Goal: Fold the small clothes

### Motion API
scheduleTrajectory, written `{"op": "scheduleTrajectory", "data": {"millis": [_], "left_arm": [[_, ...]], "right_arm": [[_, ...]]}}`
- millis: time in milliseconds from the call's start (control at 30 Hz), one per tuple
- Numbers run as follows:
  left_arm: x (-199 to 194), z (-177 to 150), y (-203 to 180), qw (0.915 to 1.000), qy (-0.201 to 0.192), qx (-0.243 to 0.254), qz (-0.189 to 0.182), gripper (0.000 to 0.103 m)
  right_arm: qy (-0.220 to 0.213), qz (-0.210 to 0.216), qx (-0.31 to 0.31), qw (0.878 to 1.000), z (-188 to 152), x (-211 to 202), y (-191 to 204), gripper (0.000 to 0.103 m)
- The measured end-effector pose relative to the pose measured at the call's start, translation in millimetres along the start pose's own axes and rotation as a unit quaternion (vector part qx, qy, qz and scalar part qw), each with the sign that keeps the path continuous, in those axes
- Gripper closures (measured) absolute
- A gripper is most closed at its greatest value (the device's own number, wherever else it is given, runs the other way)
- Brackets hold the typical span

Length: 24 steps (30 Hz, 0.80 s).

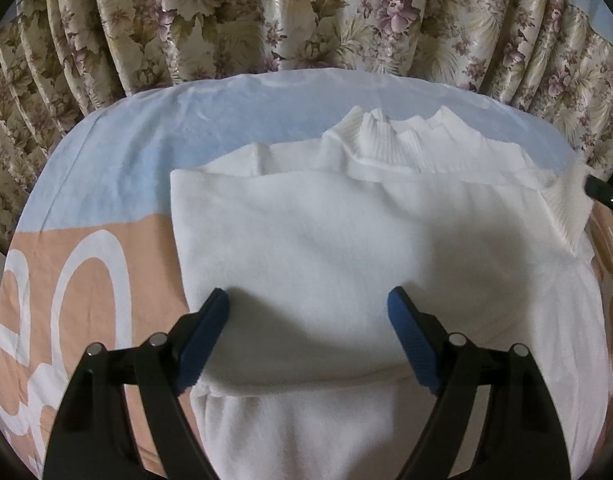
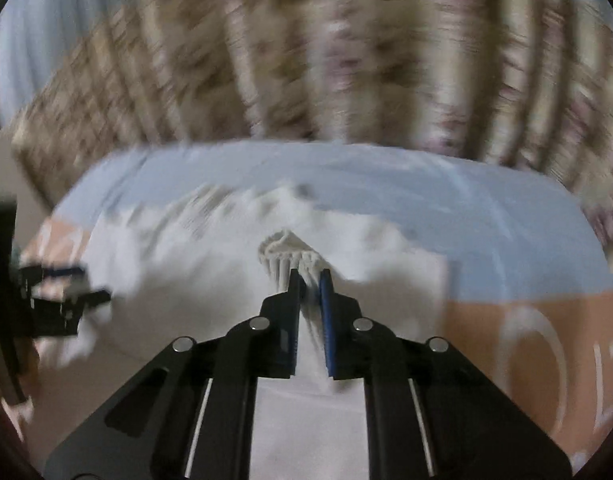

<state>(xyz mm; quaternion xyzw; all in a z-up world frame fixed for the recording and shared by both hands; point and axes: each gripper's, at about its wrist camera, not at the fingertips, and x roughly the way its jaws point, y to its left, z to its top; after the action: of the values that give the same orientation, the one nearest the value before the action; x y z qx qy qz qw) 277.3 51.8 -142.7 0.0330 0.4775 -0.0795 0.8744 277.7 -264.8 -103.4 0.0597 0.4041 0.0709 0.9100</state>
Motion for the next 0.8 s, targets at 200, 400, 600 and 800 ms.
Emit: {"op": "scheduleTrajectory", "data": {"millis": [200, 400, 600, 800], "left_arm": [[-1.6, 0.6, 2.3, 1.0000, -0.003, -0.008, -0.003, 0.021], [-4.1, 1.5, 6.3, 0.9999, -0.006, -0.007, -0.007, 0.021], [1.6, 15.8, 21.7, 0.9998, -0.002, -0.018, -0.009, 0.021], [15.9, 28.1, 45.5, 0.9992, 0.004, -0.039, 0.004, 0.049]], "right_arm": [[0.048, -0.044, 0.085, 0.994, -26.6, 1.1, -67.1, 0.064], [0.036, -0.048, 0.072, 0.996, -28.0, -5.5, -67.0, 0.052], [0.056, -0.052, 0.023, 0.997, -13.3, 20.7, -46.2, 0.056], [0.046, -0.082, -0.025, 0.995, -9.7, 32.9, -27.9, 0.088]]}}
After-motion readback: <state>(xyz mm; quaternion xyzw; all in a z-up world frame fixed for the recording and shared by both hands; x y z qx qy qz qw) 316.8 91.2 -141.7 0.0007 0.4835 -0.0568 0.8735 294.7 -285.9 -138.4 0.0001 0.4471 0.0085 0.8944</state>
